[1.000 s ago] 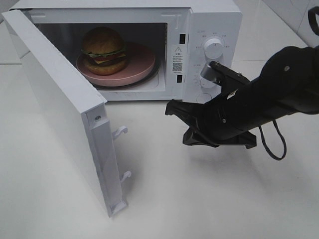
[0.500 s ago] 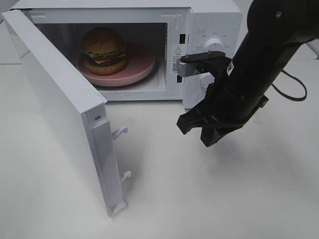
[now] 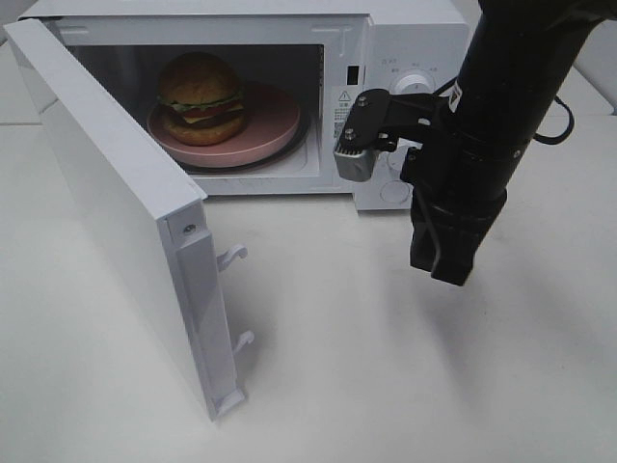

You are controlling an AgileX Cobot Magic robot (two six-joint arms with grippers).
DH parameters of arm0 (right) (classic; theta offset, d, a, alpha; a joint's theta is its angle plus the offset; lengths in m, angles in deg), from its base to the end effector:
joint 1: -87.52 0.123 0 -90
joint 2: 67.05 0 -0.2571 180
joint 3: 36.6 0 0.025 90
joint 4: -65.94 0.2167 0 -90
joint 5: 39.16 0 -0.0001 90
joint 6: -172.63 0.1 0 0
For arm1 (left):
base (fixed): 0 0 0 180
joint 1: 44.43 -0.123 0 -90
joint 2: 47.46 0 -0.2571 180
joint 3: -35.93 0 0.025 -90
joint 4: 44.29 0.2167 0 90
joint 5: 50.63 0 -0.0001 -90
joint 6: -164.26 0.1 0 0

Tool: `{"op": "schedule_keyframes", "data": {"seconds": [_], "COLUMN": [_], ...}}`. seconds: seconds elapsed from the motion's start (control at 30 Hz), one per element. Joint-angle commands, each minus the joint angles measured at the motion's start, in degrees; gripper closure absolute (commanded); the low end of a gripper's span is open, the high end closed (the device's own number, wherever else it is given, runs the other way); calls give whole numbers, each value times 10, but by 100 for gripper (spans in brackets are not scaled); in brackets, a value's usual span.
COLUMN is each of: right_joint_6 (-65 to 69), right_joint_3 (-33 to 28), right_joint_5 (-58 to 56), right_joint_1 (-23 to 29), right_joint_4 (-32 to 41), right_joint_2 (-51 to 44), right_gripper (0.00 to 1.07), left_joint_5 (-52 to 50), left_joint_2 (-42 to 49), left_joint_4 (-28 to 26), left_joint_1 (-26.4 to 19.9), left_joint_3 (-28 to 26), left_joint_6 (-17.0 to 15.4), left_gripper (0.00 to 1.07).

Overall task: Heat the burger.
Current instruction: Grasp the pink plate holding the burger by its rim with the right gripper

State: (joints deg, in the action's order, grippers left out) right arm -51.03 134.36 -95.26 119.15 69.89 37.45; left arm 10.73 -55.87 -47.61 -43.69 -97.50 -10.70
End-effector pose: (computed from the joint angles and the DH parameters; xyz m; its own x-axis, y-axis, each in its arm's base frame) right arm 0.2448 0.1575 0.2101 -0.2752 -0.9457 -0.1728 -0.9534 0.2916 -0.0776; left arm -0.0018 -0.0051 0.2611 -0.4387 0.0657 -0.8962 0.0850 0.9959 0.0314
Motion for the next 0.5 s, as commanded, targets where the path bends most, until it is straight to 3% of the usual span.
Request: {"op": "schedule_keyframes", "data": {"seconds": [0.03,0.23,0.5], "right_joint_6": [-167,-337,-386], "right_joint_3": [3,3,3], "right_joint_5": [-3,5,68], "right_joint_1": [-3,-3,-1], "right_joint_4": [-25,-40,-40], "right_joint_2": [-6,-6,-6], "right_gripper": [104,102,100], "left_joint_5": [-2,-2,-2], "left_joint_2": [10,10,10], "left_joint_4": [1,1,1], "left_joint_1": [-2,-2,-2], "left_joint_3": [2,2,2], "left_joint_6": [-1,-1,-1], "left_gripper": [6,6,6]}}
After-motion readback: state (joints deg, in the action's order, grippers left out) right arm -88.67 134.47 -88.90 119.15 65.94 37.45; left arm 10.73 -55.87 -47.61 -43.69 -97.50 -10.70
